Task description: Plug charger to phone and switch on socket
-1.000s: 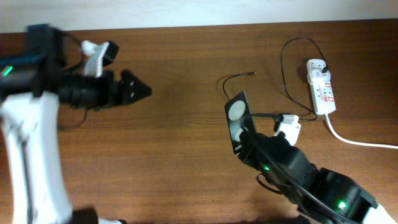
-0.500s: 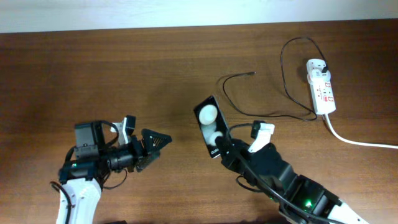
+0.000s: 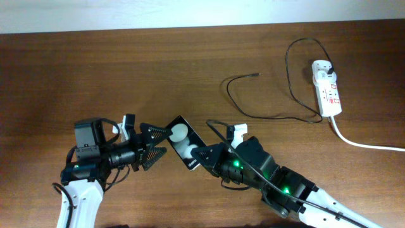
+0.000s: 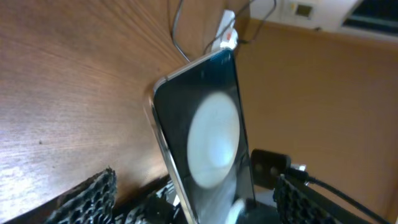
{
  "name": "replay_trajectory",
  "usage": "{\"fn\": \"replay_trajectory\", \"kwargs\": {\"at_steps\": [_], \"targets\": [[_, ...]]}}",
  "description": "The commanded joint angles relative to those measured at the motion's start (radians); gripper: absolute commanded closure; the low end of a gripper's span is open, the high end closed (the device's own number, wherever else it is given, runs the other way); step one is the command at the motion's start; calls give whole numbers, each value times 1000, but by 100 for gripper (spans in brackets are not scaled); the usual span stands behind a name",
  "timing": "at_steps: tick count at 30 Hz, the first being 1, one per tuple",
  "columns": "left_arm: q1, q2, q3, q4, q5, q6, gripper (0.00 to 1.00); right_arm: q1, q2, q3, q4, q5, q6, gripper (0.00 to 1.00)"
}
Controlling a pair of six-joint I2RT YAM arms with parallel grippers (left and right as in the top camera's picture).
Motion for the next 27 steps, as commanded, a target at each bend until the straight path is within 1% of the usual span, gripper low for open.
{"fn": "replay_trajectory", "kwargs": {"at_steps": [1,4,5,7,9,11,12,14,15,17,19,21,24,27], "targets": [[-13,3,-3,5,-84,-185,27,4,-8,2,18,-66,167,96],[-73,3,-3,5,-86,-277,25,4,1,2,22,-23,172,96],[-93,3,-3,7,-99,-305,25,4,11,2,25,-23,203,96],[-121,3,-3,45,-98,-323,26,4,37,2,26,-26,272,96],[-139,3,-3,58,-98,-350,27,5,55,2,32,-31,277,96],[-139,3,-3,60,-98,-370,32,5,56,2,41,-30,280,96],[-139,3,-3,64,-99,-384,36,5,56,2,51,-30,294,96],[-139,3,-3,98,-98,-384,39,5,57,2,52,-23,388,96],[-139,3,-3,102,-98,-384,44,5,58,2,52,-23,417,96],[-139,3,-3,109,-99,-384,69,5,61,2,64,-23,430,96],[-139,3,-3,126,-102,-384,70,5,61,2,77,-26,438,96],[-139,3,-3,161,-103,-396,70,5,61,2,108,-31,439,96],[-139,3,-3,187,-106,-411,70,5,61,2,109,-61,509,96],[-139,3,-3,211,-110,-433,70,5,61,2,135,-80,527,96]]}}
